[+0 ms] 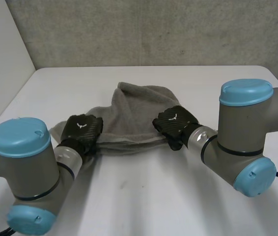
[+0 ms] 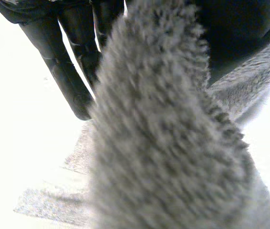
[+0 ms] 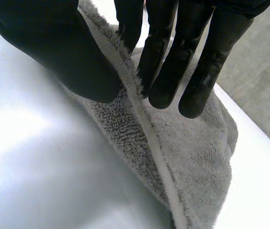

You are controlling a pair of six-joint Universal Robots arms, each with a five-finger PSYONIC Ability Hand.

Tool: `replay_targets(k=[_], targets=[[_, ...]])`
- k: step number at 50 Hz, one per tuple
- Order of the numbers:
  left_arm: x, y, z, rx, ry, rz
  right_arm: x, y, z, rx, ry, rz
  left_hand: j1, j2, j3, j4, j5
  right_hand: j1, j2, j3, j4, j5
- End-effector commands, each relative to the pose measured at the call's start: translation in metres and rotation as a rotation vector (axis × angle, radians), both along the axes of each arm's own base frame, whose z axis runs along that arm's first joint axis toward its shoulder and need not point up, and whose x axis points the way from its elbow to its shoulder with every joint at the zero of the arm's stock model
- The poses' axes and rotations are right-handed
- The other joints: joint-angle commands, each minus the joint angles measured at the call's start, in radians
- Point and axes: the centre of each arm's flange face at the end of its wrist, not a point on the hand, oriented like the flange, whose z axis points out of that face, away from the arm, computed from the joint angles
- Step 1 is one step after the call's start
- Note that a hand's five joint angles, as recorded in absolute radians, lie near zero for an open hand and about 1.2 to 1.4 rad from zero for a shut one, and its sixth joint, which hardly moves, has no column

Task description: Fold the towel.

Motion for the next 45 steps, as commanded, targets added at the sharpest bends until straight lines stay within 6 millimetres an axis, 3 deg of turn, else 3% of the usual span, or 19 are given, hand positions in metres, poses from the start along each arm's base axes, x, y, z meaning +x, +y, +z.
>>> replay_targets(k=[1, 2, 3, 9, 15, 17, 22, 29, 32, 38, 45], targets=[[-0.005, 0.016, 0.030, -0.047, 0.032, -0.034, -0.014, -0.014, 0.006, 0.138, -0.190, -0.153, 0.220, 0.178, 0.180, 0.178, 0.193, -0.106, -0.299, -0.304, -0.311, -0.299], [-0.006, 0.018, 0.037, -0.061, 0.040, -0.035, -0.014, -0.014, 0.006, 0.138, -0.191, -0.153, 0.220, 0.178, 0.180, 0.178, 0.193, -0.108, -0.301, -0.306, -0.314, -0.302], [-0.006, 0.018, 0.037, -0.061, 0.040, -0.035, -0.020, -0.018, 0.007, 0.166, -0.221, -0.187, 0.220, 0.178, 0.180, 0.178, 0.193, -0.332, -0.525, -0.530, -0.537, -0.525], [-0.005, 0.025, 0.057, -0.102, 0.071, -0.047, -0.049, -0.029, 0.007, 0.237, -0.298, -0.310, 0.220, 0.178, 0.180, 0.178, 0.193, -0.621, -0.814, -0.819, -0.827, -0.815], [-0.006, 0.037, 0.082, -0.139, 0.102, -0.069, -0.071, -0.034, 0.001, 0.266, -0.320, -0.387, 0.220, 0.178, 0.180, 0.178, 0.193, -0.698, -0.891, -0.896, -0.904, -0.892], [-0.009, 0.041, 0.099, -0.176, 0.127, -0.083, -0.082, -0.032, -0.005, 0.277, -0.327, -0.420, 0.220, 0.178, 0.180, 0.178, 0.193, -0.713, -0.906, -0.911, -0.918, -0.906], [-0.013, 0.044, 0.116, -0.207, 0.150, -0.100, -0.089, -0.028, -0.015, 0.264, -0.348, -0.439, 0.220, 0.178, 0.180, 0.178, 0.193, -0.716, -0.909, -0.914, -0.921, -0.909], [-0.022, 0.058, 0.133, -0.218, 0.175, -0.147, -0.085, -0.031, -0.020, 0.262, -0.433, -0.454, 0.220, 0.178, 0.180, 0.178, 0.193, -0.701, -0.894, -0.899, -0.907, -0.895], [-0.023, 0.063, 0.142, -0.237, 0.191, -0.159, -0.076, -0.039, -0.036, 0.317, -0.505, -0.470, 0.220, 0.178, 0.180, 0.178, 0.193, -0.695, -0.888, -0.893, -0.901, -0.889], [-0.025, 0.064, 0.164, -0.287, 0.233, -0.164, -0.060, -0.042, -0.042, 0.318, -0.560, -0.474, 0.220, 0.178, 0.180, 0.178, 0.193, -0.695, -0.888, -0.893, -0.901, -0.889], [-0.031, 0.071, 0.192, -0.336, 0.277, -0.184, -0.038, -0.051, -0.062, 0.293, -0.556, -0.488, 0.220, 0.178, 0.180, 0.178, 0.193, -0.695, -0.888, -0.893, -0.901, -0.889]])
